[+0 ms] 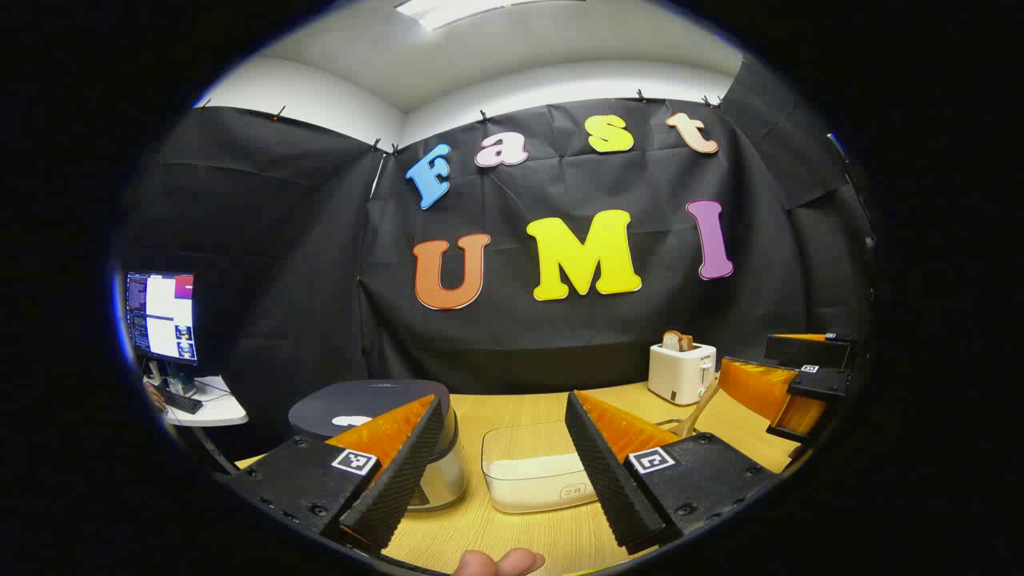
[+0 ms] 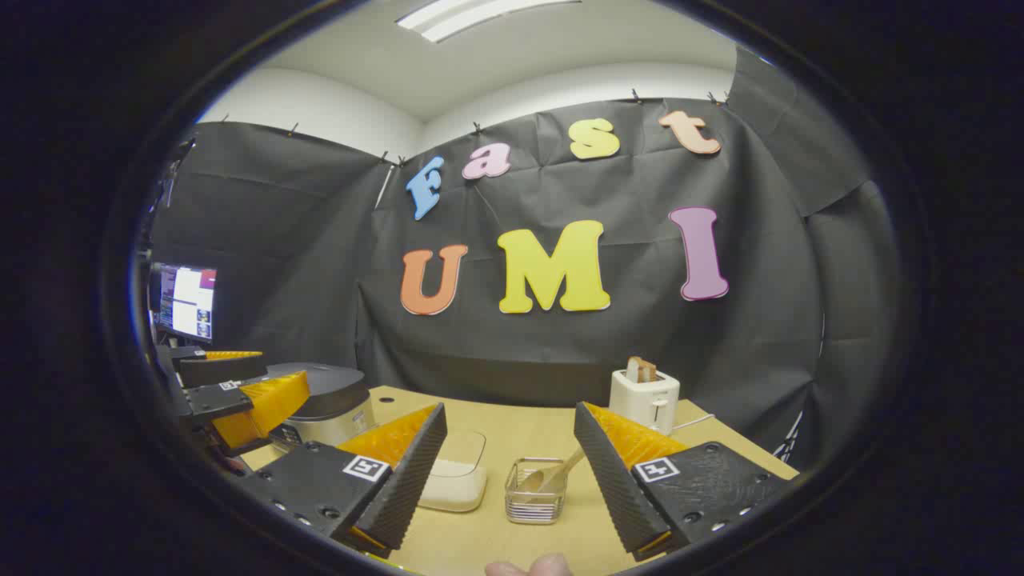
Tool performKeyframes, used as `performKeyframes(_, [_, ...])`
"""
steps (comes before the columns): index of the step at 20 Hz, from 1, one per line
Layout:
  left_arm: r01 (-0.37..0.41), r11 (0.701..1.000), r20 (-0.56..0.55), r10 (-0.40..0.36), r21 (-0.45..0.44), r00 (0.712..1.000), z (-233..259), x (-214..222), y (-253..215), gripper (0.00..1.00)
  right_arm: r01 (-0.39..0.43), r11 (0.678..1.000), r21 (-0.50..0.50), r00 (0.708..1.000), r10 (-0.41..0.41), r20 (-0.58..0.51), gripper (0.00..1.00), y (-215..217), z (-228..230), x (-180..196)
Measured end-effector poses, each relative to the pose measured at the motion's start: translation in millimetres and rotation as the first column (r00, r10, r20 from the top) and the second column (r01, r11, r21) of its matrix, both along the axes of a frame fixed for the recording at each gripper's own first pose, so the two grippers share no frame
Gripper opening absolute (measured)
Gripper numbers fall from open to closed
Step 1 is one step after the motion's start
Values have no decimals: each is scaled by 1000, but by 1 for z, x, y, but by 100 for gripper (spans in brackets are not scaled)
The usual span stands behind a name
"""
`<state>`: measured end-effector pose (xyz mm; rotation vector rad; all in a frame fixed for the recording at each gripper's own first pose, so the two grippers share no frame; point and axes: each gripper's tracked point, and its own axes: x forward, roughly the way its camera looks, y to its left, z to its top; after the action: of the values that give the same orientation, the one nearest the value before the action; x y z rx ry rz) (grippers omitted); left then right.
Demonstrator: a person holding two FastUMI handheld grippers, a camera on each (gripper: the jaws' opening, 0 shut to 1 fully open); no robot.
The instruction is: Close the left gripper, press the button to open the rice cooker; take a wooden spoon from the chopstick holder with the right hand, scoop a spoonful of rice and pour it into the rice cooker, then put the wooden spoon back into the chopstick holder.
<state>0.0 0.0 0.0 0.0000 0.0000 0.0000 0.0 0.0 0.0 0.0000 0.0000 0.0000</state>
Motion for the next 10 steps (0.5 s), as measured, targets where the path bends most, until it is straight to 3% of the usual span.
performKeyframes(10, [-3, 1000, -4, 3, -8, 1000, -3, 3, 6, 98, -1, 1000, -3, 1000, 1, 7, 95, 5, 3, 2])
